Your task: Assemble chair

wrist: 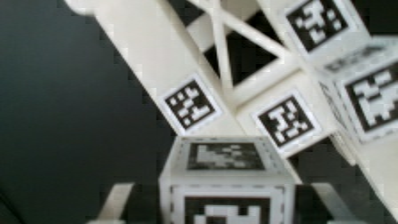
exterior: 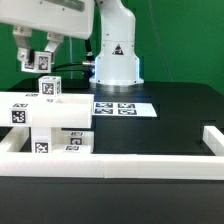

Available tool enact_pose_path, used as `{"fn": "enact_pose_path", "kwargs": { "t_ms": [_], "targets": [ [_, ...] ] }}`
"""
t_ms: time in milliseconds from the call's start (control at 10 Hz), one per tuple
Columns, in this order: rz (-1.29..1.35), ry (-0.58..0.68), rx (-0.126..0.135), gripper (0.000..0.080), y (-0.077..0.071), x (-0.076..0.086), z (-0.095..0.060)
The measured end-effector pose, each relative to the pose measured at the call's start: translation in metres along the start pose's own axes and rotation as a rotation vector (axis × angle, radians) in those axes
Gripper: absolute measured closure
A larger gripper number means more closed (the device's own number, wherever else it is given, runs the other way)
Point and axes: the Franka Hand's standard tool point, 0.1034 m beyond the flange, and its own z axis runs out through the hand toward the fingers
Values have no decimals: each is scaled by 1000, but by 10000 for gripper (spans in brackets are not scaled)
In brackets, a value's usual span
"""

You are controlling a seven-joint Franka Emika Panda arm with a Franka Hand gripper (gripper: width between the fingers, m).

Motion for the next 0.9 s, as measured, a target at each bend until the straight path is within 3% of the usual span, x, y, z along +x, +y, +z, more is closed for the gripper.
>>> {"fn": "enact_pose_path", "kwargs": {
  "t_ms": [200,300,900],
  "targets": [
    [5,0,2,511,-2,5,2],
    [8,7,-19,511,0,4,1],
    [0,-8,6,511,1,11,8]
  ]
}}
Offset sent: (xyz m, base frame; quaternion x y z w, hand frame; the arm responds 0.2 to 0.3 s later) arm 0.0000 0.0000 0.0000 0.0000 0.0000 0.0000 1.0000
